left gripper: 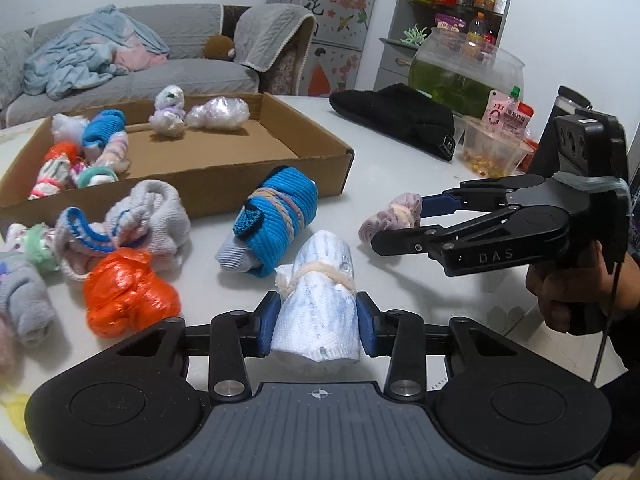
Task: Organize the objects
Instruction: 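Grasp the white rolled towel tied with string with left tool, then carry the white roll with left tool while right tool carries lilac sock to tray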
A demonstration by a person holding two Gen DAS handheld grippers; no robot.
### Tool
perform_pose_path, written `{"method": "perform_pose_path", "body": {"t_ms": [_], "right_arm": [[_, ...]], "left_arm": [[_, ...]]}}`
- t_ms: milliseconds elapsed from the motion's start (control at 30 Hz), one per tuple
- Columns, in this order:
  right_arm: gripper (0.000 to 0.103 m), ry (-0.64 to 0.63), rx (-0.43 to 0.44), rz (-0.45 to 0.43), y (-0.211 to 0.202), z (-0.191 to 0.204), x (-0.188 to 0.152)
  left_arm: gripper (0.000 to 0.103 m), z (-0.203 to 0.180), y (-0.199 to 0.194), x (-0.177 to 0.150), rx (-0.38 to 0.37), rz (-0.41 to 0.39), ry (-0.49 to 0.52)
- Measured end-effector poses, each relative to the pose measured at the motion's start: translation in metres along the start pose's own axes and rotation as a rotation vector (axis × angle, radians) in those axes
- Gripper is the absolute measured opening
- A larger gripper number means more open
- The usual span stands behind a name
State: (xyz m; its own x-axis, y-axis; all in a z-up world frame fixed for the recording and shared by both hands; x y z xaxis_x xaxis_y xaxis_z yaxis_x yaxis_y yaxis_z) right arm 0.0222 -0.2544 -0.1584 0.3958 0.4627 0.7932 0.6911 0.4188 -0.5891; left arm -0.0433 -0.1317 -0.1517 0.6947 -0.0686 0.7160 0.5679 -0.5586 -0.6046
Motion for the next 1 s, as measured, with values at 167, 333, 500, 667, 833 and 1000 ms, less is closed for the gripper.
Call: {"method": "perform_pose_path", "body": {"t_ms": [167,333,500,667,833,1000], "right_arm": [[0.059,-0.015,-0.009,-0.019,-0.012,-0.004,0.009],[0.059,-0.024,-0.029,-0.051,-0.028,-0.018,0.024],[0.059,-0.044,-0.046,-0.09,-0.037,-0.028,0.044],[0.059,-0.082,-0.061,-0.12,-0.037,-0.039,0.067],[0.059,-0.154,-0.023,-0.173,-0.029,-0.043,0.105],[0.059,-0.244,0.02,-0.207,-0.008,-0.042,0.147]], "left_arm": [[0.046,-0.002,-0.026,0.009,-0.011,-0.037,-0.001],[0.047,0.004,-0.052,0.029,0.021,-0.086,0.012],[0.047,0.02,-0.073,0.059,0.059,-0.143,-0.002],[0.047,0.038,-0.085,0.099,0.11,-0.193,-0.003],[0.047,0.042,-0.081,0.149,0.141,-0.234,0.065],[0.046,0.048,-0.053,0.195,0.153,-0.218,0.092]]}}
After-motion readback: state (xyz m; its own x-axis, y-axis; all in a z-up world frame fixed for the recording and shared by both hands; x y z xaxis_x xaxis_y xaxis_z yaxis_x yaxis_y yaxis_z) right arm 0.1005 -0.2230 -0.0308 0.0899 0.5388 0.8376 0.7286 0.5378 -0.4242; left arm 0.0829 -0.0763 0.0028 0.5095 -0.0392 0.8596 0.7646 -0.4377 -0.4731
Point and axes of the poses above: each gripper's, at about its wrist camera, not at the fingertips, and y roughly the way its jaws point, z to its left, x to its top, the point moved 9 cm from there along y, roughly the way its jaws point, and after that the axes turned 14 degrees about -y, right-handed, at the moved point
